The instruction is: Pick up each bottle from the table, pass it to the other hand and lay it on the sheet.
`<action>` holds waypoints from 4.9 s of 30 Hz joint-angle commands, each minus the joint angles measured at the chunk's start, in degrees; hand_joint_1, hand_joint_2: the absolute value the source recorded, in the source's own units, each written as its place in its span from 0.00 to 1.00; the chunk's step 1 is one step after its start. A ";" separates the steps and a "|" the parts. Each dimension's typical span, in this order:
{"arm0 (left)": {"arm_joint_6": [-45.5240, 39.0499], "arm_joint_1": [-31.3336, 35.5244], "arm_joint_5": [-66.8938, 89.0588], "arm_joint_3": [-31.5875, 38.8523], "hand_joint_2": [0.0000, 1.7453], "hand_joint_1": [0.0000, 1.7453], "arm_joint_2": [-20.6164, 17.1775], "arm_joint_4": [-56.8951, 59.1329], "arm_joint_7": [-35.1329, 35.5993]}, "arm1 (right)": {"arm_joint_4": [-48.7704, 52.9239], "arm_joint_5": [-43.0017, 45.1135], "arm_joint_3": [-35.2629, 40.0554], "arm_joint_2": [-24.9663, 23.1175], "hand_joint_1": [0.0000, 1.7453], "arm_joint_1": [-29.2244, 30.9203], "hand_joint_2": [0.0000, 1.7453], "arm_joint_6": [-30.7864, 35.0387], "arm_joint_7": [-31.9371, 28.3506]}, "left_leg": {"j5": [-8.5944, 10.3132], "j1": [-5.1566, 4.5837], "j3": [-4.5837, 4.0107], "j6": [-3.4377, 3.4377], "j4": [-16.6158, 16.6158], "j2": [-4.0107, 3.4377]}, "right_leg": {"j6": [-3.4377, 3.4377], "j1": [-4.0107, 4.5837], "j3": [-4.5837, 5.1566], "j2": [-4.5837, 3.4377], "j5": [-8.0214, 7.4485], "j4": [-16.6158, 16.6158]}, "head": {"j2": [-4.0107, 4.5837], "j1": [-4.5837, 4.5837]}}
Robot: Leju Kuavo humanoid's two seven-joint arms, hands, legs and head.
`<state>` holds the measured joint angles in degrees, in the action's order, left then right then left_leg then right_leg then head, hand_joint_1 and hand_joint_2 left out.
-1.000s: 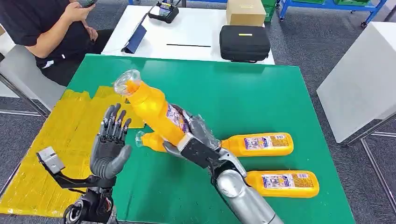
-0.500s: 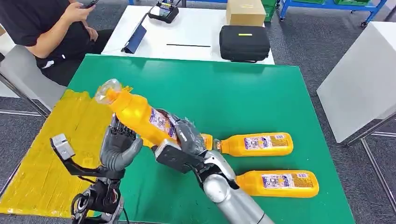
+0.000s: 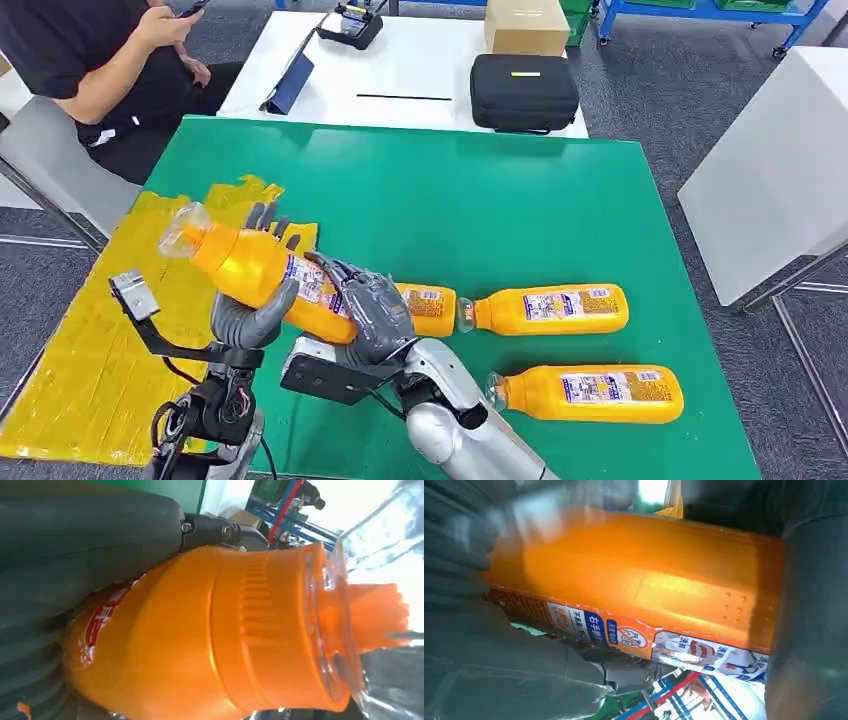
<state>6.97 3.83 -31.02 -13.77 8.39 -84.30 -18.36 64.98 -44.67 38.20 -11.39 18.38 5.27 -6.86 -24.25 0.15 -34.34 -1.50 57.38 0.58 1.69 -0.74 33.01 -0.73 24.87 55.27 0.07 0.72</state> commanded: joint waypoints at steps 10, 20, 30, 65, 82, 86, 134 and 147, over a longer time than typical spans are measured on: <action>-2.12 0.08 -0.13 3.36 1.00 1.00 -0.60 1.00 0.52 | -5.09 -1.51 12.99 -0.59 1.00 2.38 1.00 -1.41 -0.12 | -0.06 0.03 0.20 0.08 -0.04 -0.02 | -0.07 0.04 -0.18 0.08 0.08 -0.03 | 0.00 0.00; -2.12 -2.94 0.35 5.19 1.00 1.00 -0.48 -1.97 0.11 | -3.35 2.30 7.96 1.12 1.00 1.18 1.00 -0.22 -0.04 | -0.04 0.02 0.18 0.07 -0.06 0.01 | -0.07 0.03 -0.17 0.09 0.06 -0.05 | 0.00 0.02; -12.71 -6.71 18.36 10.30 1.00 1.00 -0.55 -4.99 -3.86 | 7.18 2.61 -2.86 5.43 0.00 -5.71 0.00 3.12 -0.84 | -0.02 0.02 0.11 0.04 -0.05 0.07 | -0.04 0.03 -0.10 0.14 0.05 -0.07 | 0.00 -0.02; -46.97 0.25 117.01 -4.30 1.00 1.00 -9.74 32.62 15.32 | 13.24 8.33 -5.34 8.02 0.00 -11.43 0.00 0.62 -3.17 | -0.05 -0.04 0.15 0.07 -0.11 0.00 | -0.05 -0.04 -0.09 0.07 0.04 -0.08 | 0.00 -0.02; -46.97 3.56 121.02 -9.04 1.00 0.91 -13.37 43.27 23.39 | 10.81 9.19 -4.66 7.03 0.00 -9.59 0.00 -1.26 -4.29 | -0.13 0.02 0.28 0.13 -0.08 -0.23 | -0.10 0.03 -0.16 -0.11 0.05 -0.06 | 0.00 0.00; -46.97 3.56 121.02 -9.04 1.00 0.10 -13.37 43.27 23.39 | 10.81 9.19 -4.66 7.03 0.00 -9.59 0.00 -1.26 -4.29 | -0.10 0.01 0.31 0.12 -0.10 -0.21 | -0.09 0.02 -0.20 -0.12 0.02 -0.06 | 0.00 0.02; -45.97 -5.05 40.09 -1.48 0.00 0.00 -7.87 -4.09 -17.35 | -18.51 -6.37 -11.46 6.50 0.00 0.79 1.00 1.69 8.16 | 0.00 0.01 0.11 0.11 -0.05 -0.09 | -0.18 0.04 -0.06 0.01 -0.05 -0.02 | 0.00 0.00; -42.43 -0.45 36.71 -2.52 0.00 0.00 -7.05 -0.53 -17.37 | -22.82 -7.20 -10.95 5.99 0.00 5.16 1.00 2.35 9.28 | 0.03 0.02 0.11 0.14 -0.03 -0.06 | -0.20 0.05 -0.06 0.05 -0.06 0.00 | 0.00 0.00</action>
<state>-36.00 -0.16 6.45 -15.04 2.49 -88.59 -35.76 48.83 -51.54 27.04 -4.37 19.07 7.78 2.10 -24.19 0.19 -34.37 -1.44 57.38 0.57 1.55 -0.68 33.07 -0.72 24.77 55.27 0.07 0.72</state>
